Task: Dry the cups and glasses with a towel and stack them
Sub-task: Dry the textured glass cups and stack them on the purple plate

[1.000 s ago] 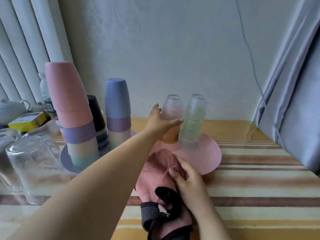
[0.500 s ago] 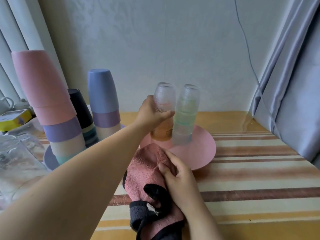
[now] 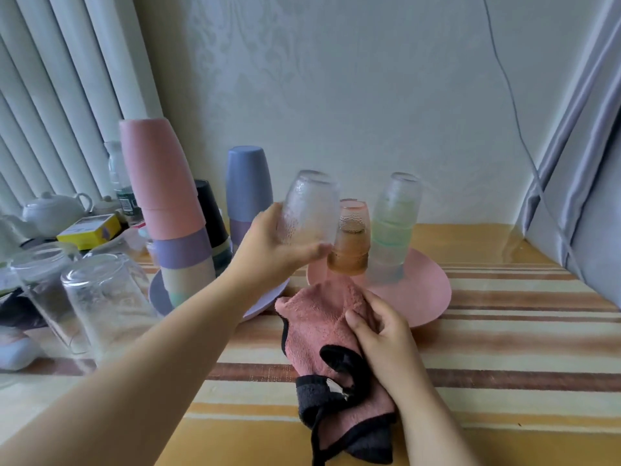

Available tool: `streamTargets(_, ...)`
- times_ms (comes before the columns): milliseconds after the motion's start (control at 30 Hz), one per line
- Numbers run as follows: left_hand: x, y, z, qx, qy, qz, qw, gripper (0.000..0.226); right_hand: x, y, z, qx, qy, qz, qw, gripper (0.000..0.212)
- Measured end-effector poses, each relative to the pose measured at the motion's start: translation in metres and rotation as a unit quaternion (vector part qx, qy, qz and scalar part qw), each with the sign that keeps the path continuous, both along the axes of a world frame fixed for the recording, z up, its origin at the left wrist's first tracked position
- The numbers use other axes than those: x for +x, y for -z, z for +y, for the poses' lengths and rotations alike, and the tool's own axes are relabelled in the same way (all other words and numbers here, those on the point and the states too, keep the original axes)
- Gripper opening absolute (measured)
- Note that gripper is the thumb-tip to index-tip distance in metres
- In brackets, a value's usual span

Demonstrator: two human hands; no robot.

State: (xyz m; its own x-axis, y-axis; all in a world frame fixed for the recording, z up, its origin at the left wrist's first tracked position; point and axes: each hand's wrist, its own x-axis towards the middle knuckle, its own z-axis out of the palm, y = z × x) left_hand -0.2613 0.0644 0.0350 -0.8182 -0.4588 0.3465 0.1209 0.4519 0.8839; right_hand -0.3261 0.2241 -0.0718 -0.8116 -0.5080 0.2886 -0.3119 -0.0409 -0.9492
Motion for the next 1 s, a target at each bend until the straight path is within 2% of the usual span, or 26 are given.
streamTargets(167,0.074,0.047,-0.002,0.050,0.010,-0.075,0.996,0.045,0.011,-0.011,-0.006,-0.009,0.029,-0.056,0.998,0.034)
streamTargets(267,0.093,0.064,0.002,0.112,-0.009,-0.077,0.991,0.073,0.023,-0.018,-0.013,0.011,0.033,-0.129,0.991,0.026)
streamTargets(333,0.101,0.072,0.003,0.157,-0.026,-0.050,0.986,0.079,0.032,-0.021,-0.009,-0.041,-0.042,-0.213,0.975,0.022)
streamTargets(400,0.108,0.075,0.003,0.188,-0.017,-0.009,0.982,0.072,0.039,-0.031,-0.009,-0.060,-0.151,-0.247,0.955,0.038)
streamTargets(433,0.111,0.076,0.003,0.199,-0.011,0.003,0.980,0.069,0.043,-0.035,-0.007,-0.030,-0.200,-0.216,0.955,0.047)
streamTargets(500,0.116,0.075,-0.002,0.209,-0.001,0.025,0.978,0.064,0.047,-0.033,-0.007,0.139,-0.231,-0.050,0.962,0.071)
streamTargets(567,0.119,0.074,-0.008,0.220,0.000,0.047,0.974,0.057,0.050,-0.027,-0.012,0.272,-0.193,0.086,0.939,0.090)
streamTargets(633,0.120,0.073,-0.011,0.246,0.004,0.066,0.967,0.051,0.055,-0.026,-0.018,0.310,-0.131,0.131,0.933,0.093)
streamTargets(700,0.120,0.074,-0.009,0.264,0.021,0.071,0.962,0.049,0.057,-0.023,-0.019,0.291,-0.057,0.115,0.948,0.079)
streamTargets(767,0.119,0.075,-0.006,0.269,0.041,0.058,0.960,0.052,0.055,-0.023,-0.018,0.255,-0.009,0.043,0.966,0.049)
streamTargets(833,0.118,0.076,-0.002,0.267,0.061,0.043,0.961,0.056,0.052,-0.023,-0.017,0.184,0.010,-0.038,0.982,0.031)
streamTargets(933,0.119,0.078,-0.001,0.263,0.080,0.029,0.961,0.050,0.050,-0.030,-0.020,0.043,0.016,-0.124,0.991,0.022)
streamTargets(1000,0.120,0.078,-0.002,0.253,0.077,0.028,0.964,0.047,0.052,-0.038,-0.022,-0.076,-0.026,-0.164,0.983,0.027)
